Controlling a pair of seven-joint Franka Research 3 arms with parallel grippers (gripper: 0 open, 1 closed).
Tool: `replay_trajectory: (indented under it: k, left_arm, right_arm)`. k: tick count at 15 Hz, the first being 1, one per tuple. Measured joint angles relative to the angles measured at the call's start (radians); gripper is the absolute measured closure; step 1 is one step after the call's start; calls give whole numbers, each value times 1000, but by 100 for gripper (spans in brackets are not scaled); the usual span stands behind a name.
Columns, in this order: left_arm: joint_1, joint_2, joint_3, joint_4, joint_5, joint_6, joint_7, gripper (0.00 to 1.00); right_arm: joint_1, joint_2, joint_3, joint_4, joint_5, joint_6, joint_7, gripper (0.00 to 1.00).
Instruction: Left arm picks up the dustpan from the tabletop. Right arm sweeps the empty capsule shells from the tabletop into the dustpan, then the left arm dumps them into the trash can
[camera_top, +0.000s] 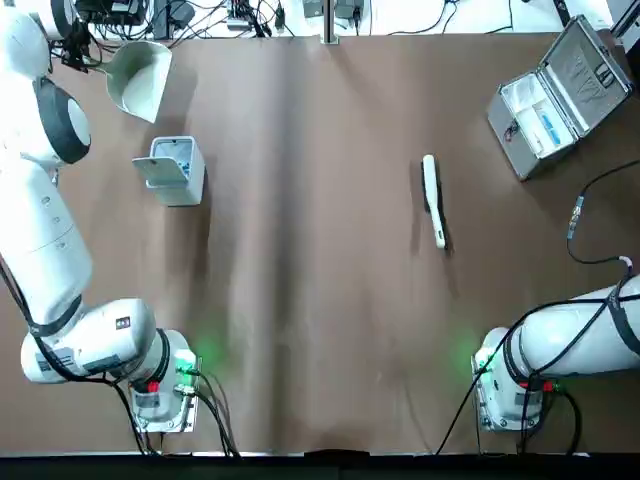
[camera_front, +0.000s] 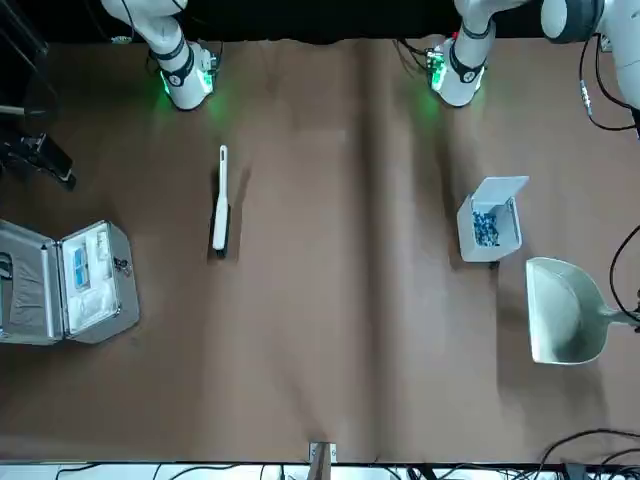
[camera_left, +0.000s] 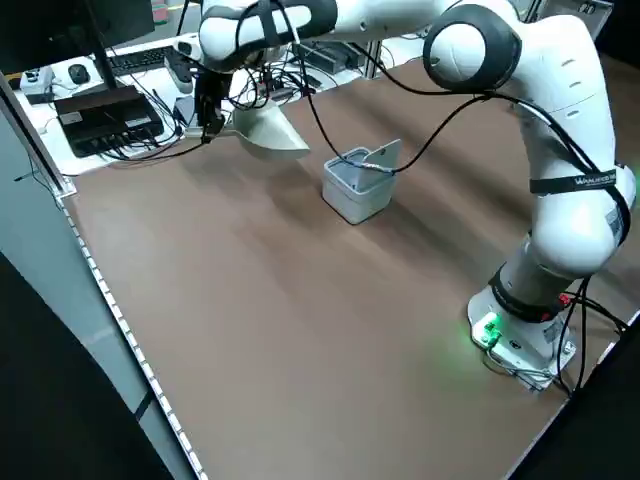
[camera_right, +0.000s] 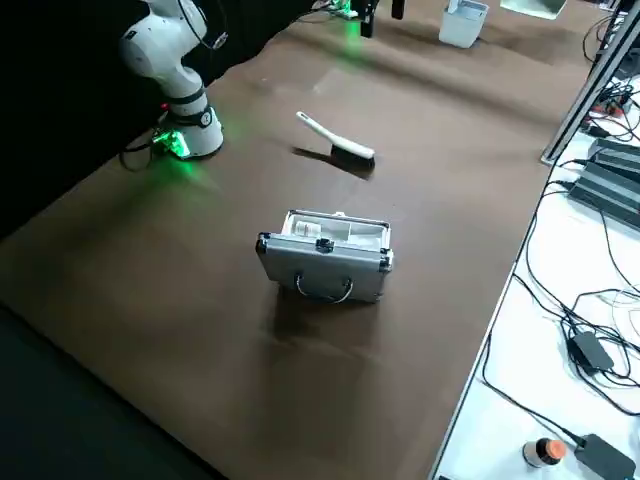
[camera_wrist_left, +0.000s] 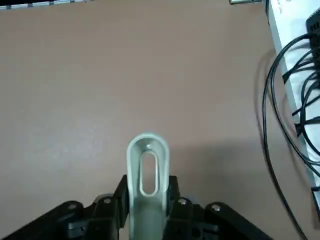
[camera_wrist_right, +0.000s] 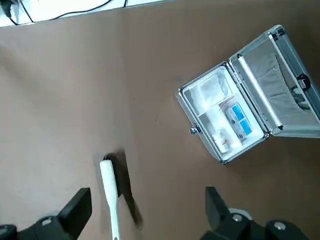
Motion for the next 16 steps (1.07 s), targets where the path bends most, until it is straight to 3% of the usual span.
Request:
replay_trajectory:
  k: [9,16]
  left_arm:
    - [74,46,2,-21,0,15,87,67]
    - [103,44,5,-162,-14,141,90,67]
  right_arm:
    - [1,15,2,0,2,1,0,0]
    - [1,16,2,0,3,1,0,0]
